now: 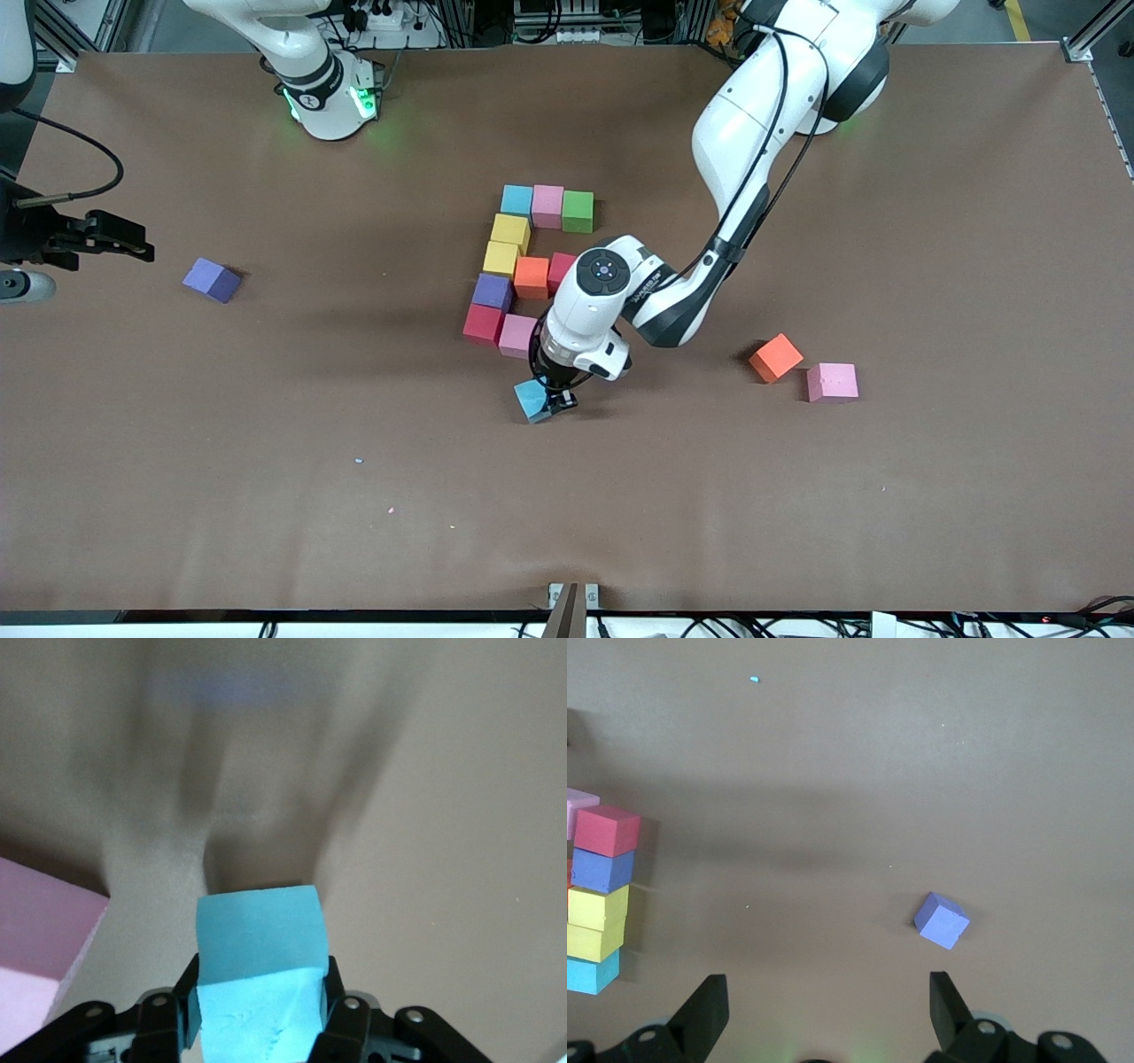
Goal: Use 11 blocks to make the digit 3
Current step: 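Set the cyan block beside the pink block with the left gripper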
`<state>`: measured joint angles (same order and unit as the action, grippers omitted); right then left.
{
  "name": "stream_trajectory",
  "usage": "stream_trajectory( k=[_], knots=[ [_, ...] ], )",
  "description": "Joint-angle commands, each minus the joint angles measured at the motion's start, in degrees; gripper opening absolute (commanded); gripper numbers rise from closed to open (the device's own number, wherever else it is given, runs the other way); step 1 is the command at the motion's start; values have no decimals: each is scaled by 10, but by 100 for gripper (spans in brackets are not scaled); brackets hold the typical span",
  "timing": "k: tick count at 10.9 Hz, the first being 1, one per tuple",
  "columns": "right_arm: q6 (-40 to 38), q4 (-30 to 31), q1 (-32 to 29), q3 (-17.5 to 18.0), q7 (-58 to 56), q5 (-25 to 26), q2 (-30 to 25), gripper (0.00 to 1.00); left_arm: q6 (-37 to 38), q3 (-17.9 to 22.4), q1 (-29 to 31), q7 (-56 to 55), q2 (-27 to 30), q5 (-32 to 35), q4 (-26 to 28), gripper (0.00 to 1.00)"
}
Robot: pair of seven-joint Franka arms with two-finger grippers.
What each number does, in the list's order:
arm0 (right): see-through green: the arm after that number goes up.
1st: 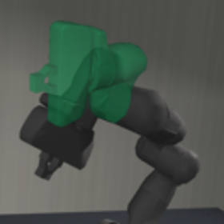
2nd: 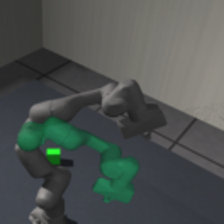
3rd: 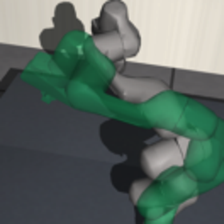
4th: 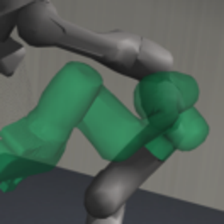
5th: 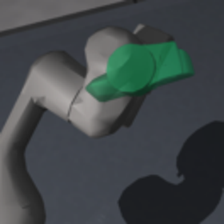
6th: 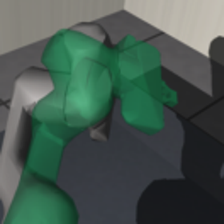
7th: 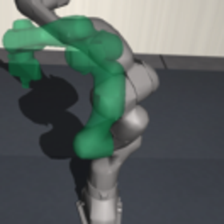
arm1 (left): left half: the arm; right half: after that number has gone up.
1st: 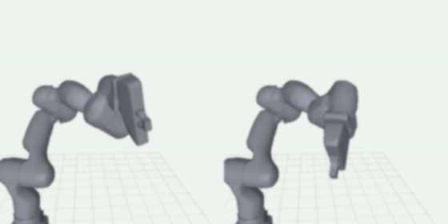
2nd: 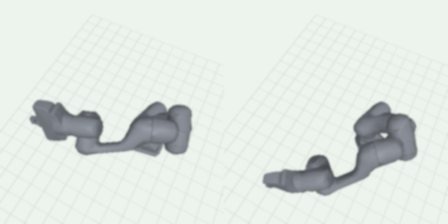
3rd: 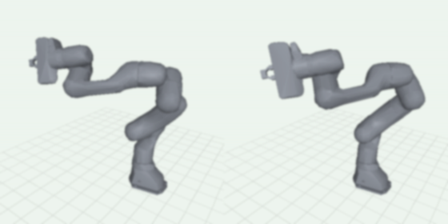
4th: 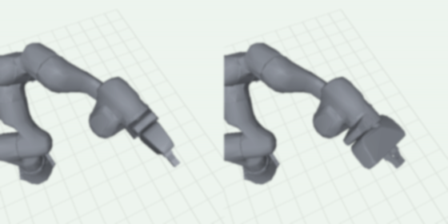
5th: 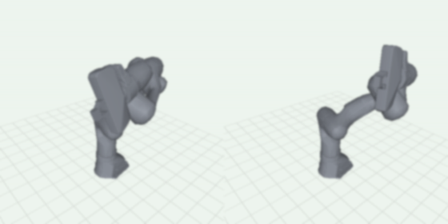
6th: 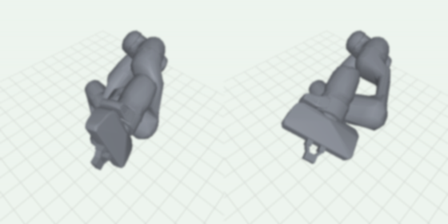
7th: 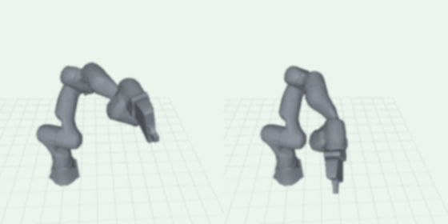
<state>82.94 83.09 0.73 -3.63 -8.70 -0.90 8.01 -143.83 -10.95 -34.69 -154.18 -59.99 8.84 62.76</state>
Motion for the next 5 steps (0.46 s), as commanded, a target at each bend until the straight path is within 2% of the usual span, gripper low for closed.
stream_trajectory(
  k=[1, 3, 5],
  knots=[
    [-9, -11, 1, -1, 1, -3, 2, 100, 35, -3, 3, 47, 29, -3, 27, 0],
    [-9, -11, 1, -1, 1, -3, 2, 100, 53, -23, 28, 94, 42, -5, 40, 0],
    [-9, -11, 1, -1, 1, -3, 2, 100, 93, -86, 86, 160, 49, -4, 47, 0]
  ],
)
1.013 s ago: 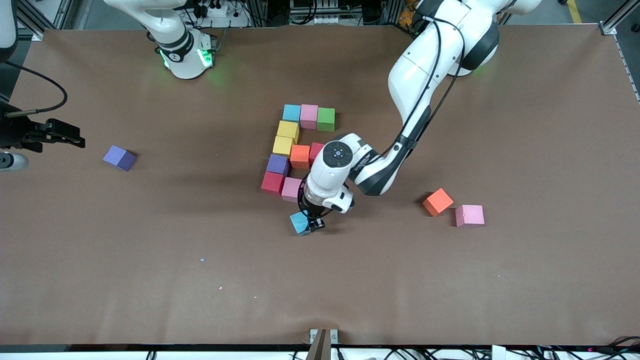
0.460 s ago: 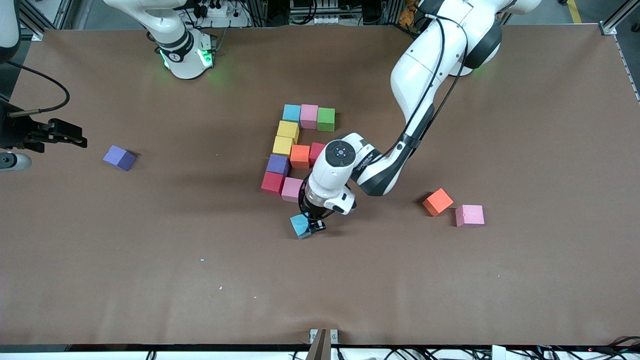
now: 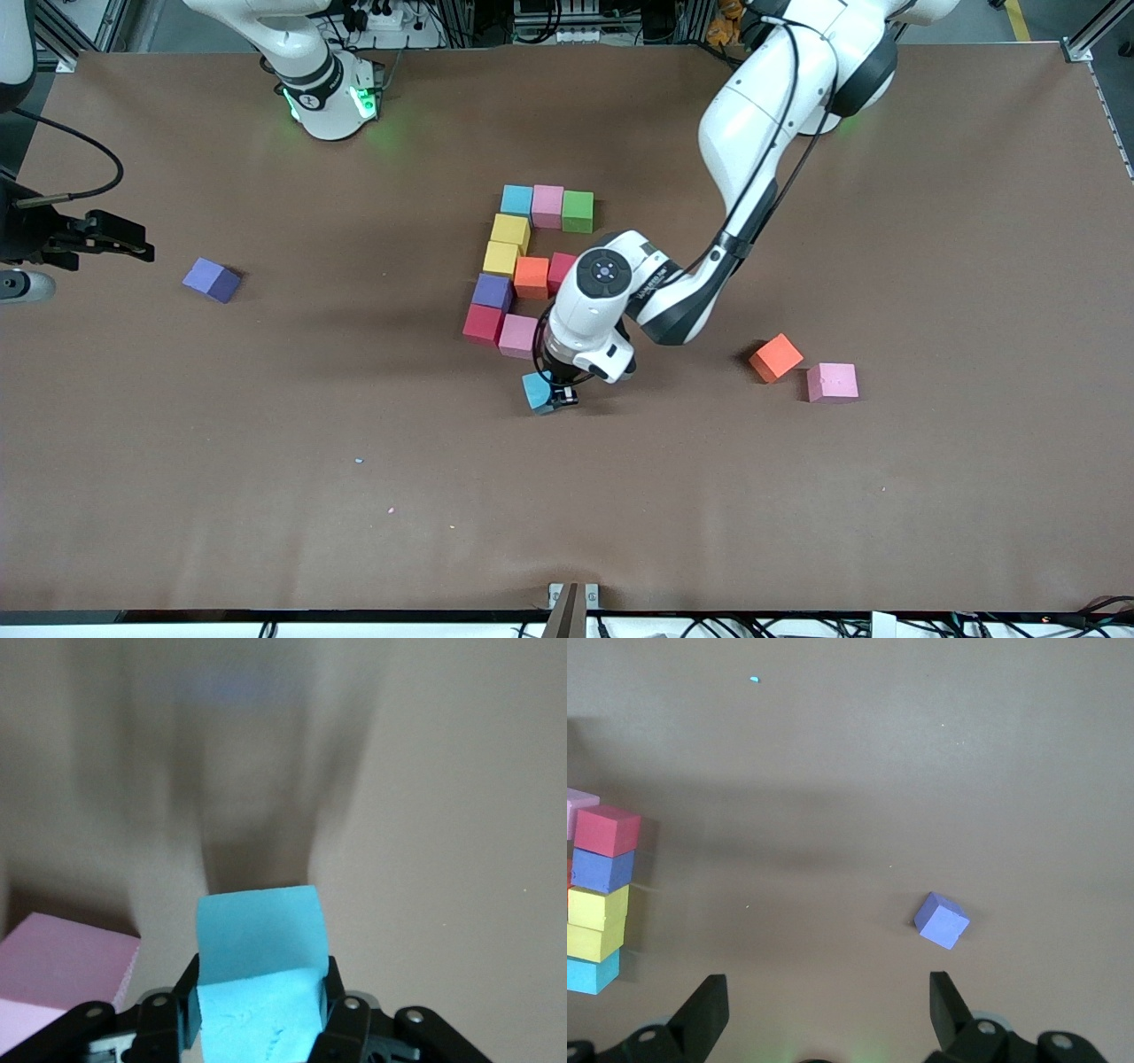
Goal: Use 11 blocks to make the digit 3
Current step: 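Set the cyan block beside the pink block with the left gripper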
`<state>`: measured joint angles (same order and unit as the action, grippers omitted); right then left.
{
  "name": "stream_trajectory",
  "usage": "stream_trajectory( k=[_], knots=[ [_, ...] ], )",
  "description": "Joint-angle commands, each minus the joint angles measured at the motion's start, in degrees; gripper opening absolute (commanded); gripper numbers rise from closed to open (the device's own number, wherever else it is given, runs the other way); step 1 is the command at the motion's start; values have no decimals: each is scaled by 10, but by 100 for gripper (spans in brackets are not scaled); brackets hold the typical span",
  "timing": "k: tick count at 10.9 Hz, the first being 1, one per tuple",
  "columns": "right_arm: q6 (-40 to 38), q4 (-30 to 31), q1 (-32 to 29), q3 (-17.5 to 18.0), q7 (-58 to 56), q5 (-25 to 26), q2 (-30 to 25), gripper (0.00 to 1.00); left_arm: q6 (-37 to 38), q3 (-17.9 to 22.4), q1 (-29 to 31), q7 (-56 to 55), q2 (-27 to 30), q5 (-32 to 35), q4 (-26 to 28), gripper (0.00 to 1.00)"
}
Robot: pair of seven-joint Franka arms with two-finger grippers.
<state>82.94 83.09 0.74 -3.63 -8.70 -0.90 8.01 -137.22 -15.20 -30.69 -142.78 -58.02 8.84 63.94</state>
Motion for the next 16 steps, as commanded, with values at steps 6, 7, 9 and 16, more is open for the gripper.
stream_trajectory(
  k=[6, 7, 9, 16],
  knots=[
    [-9, -11, 1, -1, 1, -2, 3, 100, 15, -80, 82, 177, 80, 3, 144, 0],
    [-9, -11, 1, -1, 1, -2, 3, 100, -5, -83, 82, 181, 87, 3, 163, 0],
    [-9, -11, 1, -1, 1, -3, 2, 100, -36, -84, 85, 211, 92, 3, 195, 0],
    [-9, -11, 1, -1, 1, -3, 3, 100, -87, -97, 89, 235, 97, 3, 244, 0]
  ],
)
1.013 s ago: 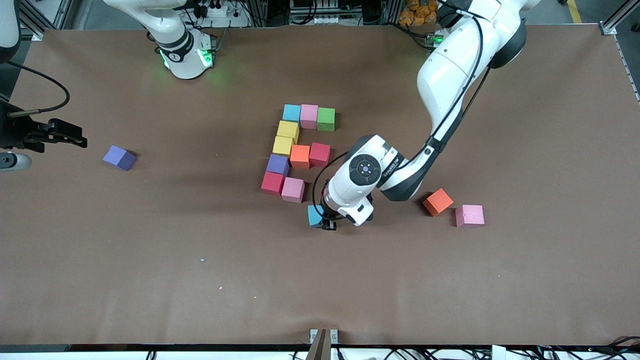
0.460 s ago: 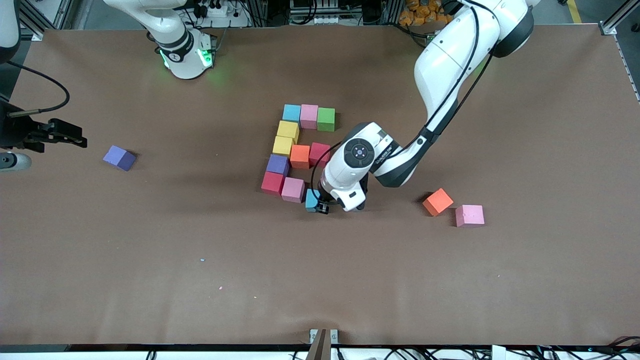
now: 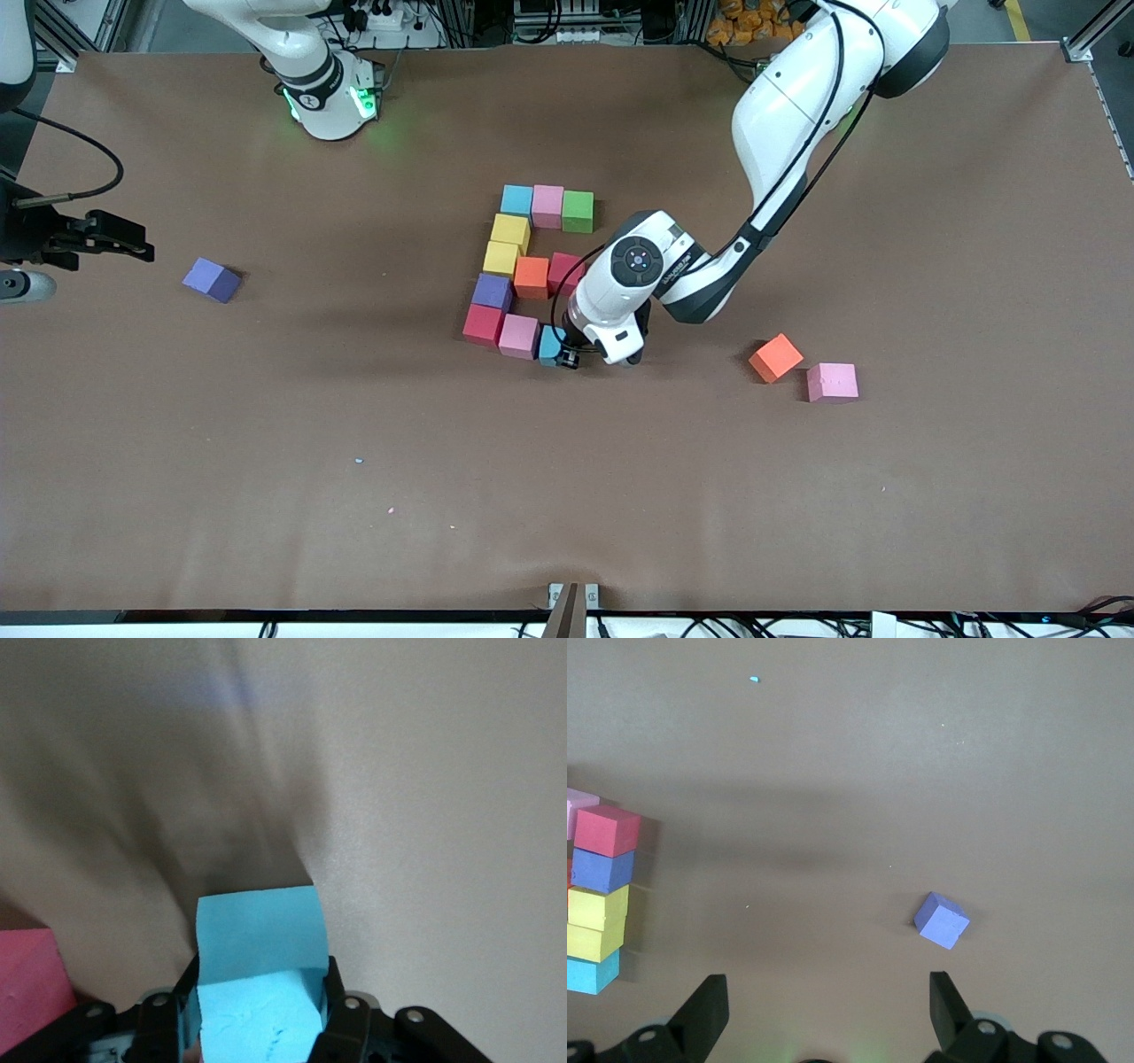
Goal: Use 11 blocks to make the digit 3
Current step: 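Set the cyan block beside the pink block with the left gripper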
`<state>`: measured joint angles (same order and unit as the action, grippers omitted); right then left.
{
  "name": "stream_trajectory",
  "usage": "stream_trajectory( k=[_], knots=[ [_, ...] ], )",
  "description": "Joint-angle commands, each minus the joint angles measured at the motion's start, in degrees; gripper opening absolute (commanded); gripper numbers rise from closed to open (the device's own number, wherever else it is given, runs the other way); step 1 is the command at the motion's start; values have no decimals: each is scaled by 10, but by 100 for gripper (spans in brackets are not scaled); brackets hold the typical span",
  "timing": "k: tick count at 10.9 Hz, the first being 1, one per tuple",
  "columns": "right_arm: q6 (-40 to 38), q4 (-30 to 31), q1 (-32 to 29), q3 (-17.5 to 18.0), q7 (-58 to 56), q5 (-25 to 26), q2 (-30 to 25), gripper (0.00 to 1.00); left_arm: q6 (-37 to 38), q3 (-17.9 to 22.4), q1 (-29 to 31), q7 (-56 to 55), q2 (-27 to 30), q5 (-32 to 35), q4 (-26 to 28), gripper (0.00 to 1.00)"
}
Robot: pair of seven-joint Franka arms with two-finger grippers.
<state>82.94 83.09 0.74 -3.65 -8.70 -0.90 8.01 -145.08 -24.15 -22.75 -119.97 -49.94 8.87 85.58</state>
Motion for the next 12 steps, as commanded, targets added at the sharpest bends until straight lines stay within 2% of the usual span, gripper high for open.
stream_trajectory(
  k=[1, 11, 12],
  knots=[
    [-8, -11, 1, -1, 1, -2, 3, 100, -11, -8, 9, 4, 15, 3, 28, 0],
    [-8, -11, 1, -1, 1, -2, 3, 100, -35, -7, 0, -25, 9, -6, 28, 1],
    [-8, -11, 1, -2, 1, -2, 3, 100, -35, -8, 5, -35, 11, -6, 28, 77]
  ],
)
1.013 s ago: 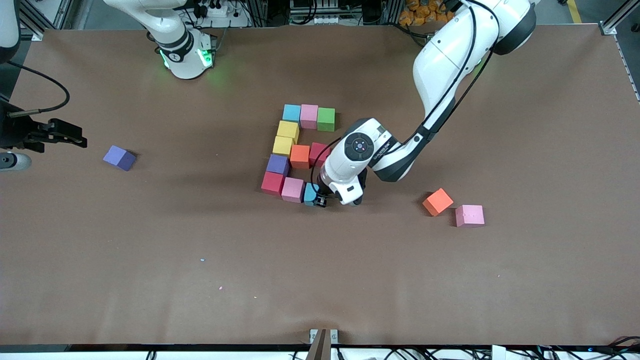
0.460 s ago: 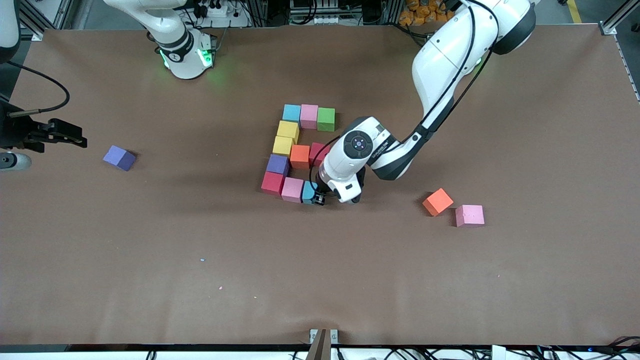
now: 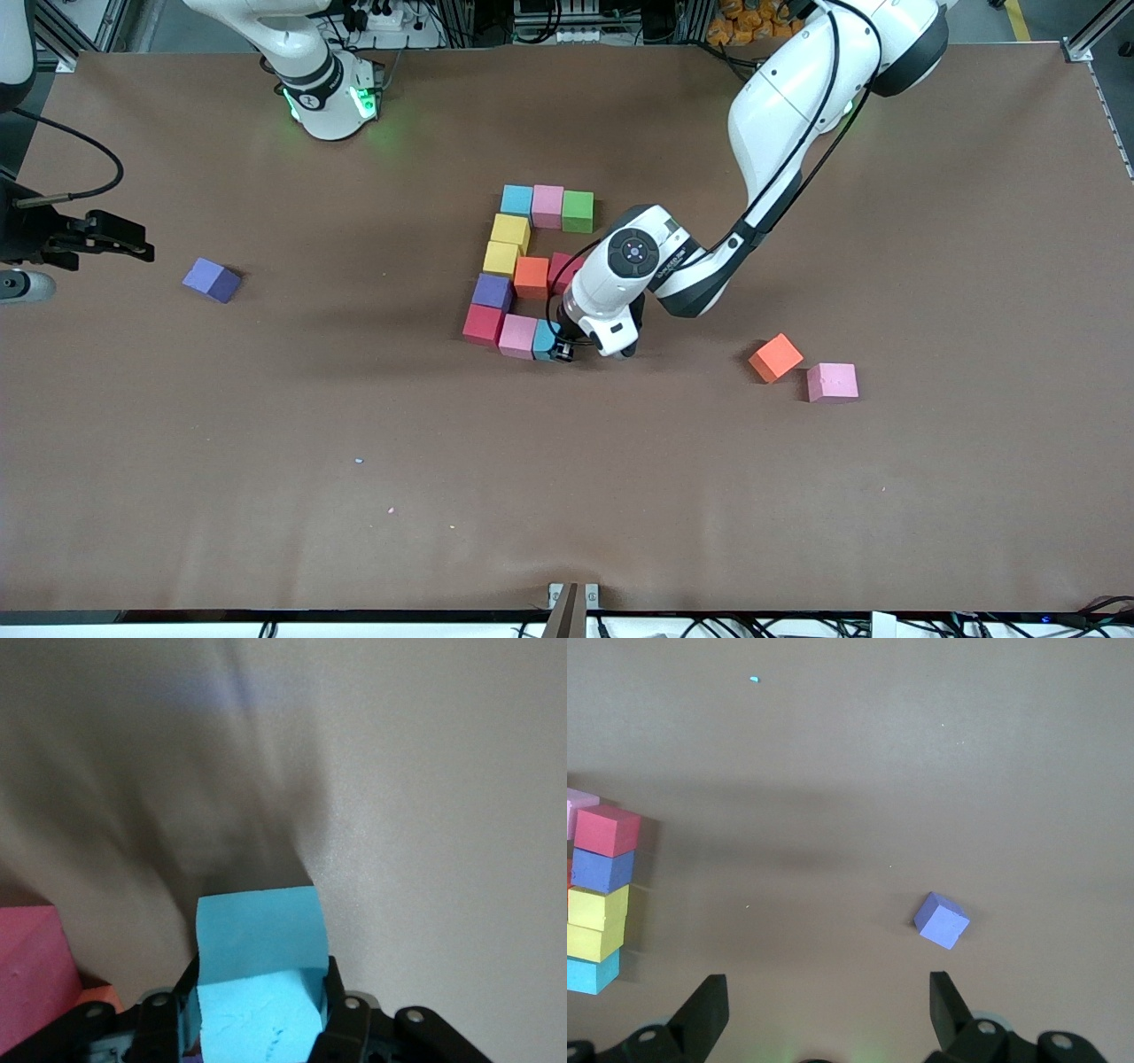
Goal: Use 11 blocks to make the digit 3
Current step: 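Set the cyan block beside the pink block with the left gripper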
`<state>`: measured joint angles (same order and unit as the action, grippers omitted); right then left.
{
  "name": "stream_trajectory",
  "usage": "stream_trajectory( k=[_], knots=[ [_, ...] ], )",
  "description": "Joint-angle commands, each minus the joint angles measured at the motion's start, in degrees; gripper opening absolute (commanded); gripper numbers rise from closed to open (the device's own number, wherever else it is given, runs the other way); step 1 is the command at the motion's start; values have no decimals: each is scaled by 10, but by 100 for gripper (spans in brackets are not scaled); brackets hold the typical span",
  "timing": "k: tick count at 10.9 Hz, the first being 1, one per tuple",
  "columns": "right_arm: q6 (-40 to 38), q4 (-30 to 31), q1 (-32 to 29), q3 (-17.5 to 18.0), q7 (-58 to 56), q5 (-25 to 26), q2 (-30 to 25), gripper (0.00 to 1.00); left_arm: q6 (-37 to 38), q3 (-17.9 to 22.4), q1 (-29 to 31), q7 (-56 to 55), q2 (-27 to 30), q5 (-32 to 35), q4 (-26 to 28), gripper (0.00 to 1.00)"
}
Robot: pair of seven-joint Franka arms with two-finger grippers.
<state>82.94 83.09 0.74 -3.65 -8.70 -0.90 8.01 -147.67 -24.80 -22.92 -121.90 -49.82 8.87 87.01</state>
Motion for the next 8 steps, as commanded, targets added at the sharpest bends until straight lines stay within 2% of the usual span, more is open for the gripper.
stream_trajectory(
  k=[1, 6, 8],
  knots=[
    [-8, -11, 1, -1, 1, -2, 3, 100, -9, -1, 8, -29, 11, -6, 12, 100],
    [-8, -11, 1, -1, 1, -2, 3, 100, -2, -2, 10, -48, 36, -6, 10, 100],
    [-8, -11, 1, -2, 1, -2, 3, 100, 39, -2, 10, -51, 60, -7, 9, 100]
  ],
)
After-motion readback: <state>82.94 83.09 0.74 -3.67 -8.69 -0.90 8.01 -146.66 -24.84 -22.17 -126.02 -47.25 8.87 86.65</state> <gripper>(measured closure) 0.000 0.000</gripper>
